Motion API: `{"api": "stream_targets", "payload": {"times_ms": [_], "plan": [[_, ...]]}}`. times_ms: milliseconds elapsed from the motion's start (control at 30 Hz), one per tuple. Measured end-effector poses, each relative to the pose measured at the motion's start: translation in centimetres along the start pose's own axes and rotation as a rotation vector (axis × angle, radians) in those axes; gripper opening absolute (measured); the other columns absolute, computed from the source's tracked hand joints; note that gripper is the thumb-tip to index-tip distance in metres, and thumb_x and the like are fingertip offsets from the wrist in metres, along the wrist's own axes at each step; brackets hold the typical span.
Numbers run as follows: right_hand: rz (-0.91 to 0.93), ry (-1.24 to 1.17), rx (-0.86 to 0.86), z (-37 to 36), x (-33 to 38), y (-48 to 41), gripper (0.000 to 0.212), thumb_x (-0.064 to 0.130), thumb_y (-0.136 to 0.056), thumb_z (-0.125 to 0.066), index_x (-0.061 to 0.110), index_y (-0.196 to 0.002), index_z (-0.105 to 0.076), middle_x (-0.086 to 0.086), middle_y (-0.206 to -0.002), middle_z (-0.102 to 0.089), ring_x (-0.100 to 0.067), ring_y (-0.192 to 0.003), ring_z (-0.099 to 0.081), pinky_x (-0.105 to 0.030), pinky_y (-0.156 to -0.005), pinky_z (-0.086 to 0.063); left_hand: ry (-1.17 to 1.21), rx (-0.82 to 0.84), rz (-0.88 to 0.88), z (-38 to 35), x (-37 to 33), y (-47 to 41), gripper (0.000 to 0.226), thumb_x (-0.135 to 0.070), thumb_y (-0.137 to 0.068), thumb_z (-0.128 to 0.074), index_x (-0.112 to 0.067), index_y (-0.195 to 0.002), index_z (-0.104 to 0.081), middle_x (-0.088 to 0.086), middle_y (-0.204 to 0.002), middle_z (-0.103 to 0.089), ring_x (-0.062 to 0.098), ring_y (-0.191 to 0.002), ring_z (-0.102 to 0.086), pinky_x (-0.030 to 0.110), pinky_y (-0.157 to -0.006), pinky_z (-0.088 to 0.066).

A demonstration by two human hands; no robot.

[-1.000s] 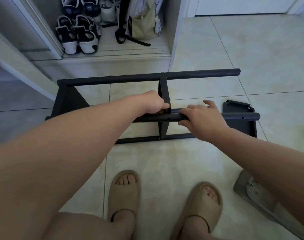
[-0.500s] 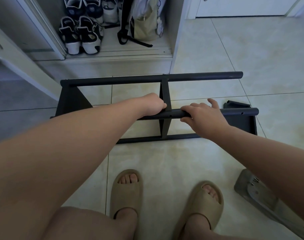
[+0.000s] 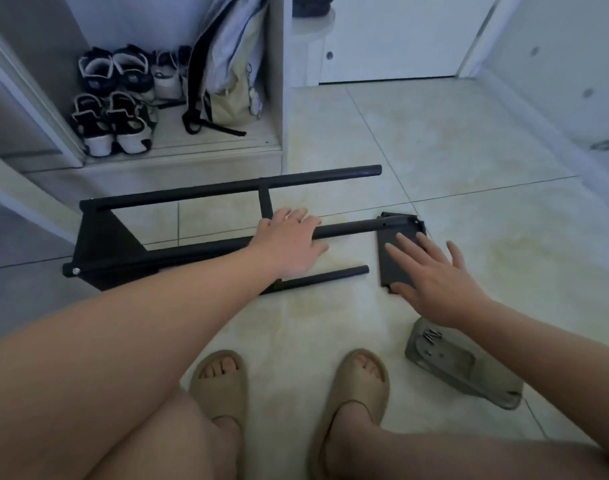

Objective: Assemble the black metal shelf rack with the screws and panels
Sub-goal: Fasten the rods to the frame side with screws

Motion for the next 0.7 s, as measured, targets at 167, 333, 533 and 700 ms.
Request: {"api": "stream_targets", "payload": {"times_ms": [167,333,533,700], "plan": [[-0.173,-0.019,0.127,-4.1,-7.6,5.4,0.067,0.053,-0.106,-0.034,0.037,-0.162,0.000,0.012,-0.170,0.009,-0.019,-0.158,0.007,-0.055,-0.124,0.001,-0.047,0.143,-0.199,-4.2,-8.8,-1.3,0.060,-0.054,-0.101,-0.038,-0.031,-0.154,-0.027,-0.001,-0.165,-0.020,0.026,-0.150,-0.015,0.050,-0.118,-0.022],[-0.290,-0.053,0.265,-11.3,-14.2,7.9,0.066,0.052,-0.106,-0.034,0.037,-0.161,-0.002,0.011,-0.171,0.003,-0.020,-0.158,0.000,-0.054,-0.124,-0.006,-0.045,0.282,-0.314,-10.8,-16.3,-3.9,0.060,-0.049,-0.101,-0.041,-0.027,-0.155,-0.028,0.001,-0.160,-0.033,0.029,-0.144,-0.032,0.048,-0.113,-0.033],[-0.334,-0.138,0.391,-20.5,-18.3,7.0,0.065,0.053,-0.103,-0.040,0.039,-0.161,-0.012,0.011,-0.169,-0.015,-0.019,-0.155,-0.016,-0.047,-0.121,-0.020,0.138,0.543,-0.268,-21.0,-20.5,-5.8,0.062,-0.043,-0.101,-0.050,-0.018,-0.153,-0.027,0.010,-0.151,-0.046,0.029,-0.137,-0.045,0.037,-0.110,-0.037],[-0.290,-0.193,0.354,-25.7,-19.0,4.4,0.059,0.044,-0.102,-0.044,0.038,-0.157,-0.025,0.006,-0.160,-0.039,-0.024,-0.143,-0.039,-0.043,-0.111,-0.034,0.286,0.622,-0.144,-27.5,-20.4,-6.3,0.060,-0.039,-0.100,-0.053,-0.016,-0.149,-0.027,0.012,-0.137,-0.057,0.032,-0.126,-0.053,0.036,-0.099,-0.043]]}}
Point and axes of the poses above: each hand's wrist, its own y-axis away from the middle knuckle, its own z-axis out of the back of the hand, x = y × z, the point moved 8 cm from there along -y, towards the middle knuckle
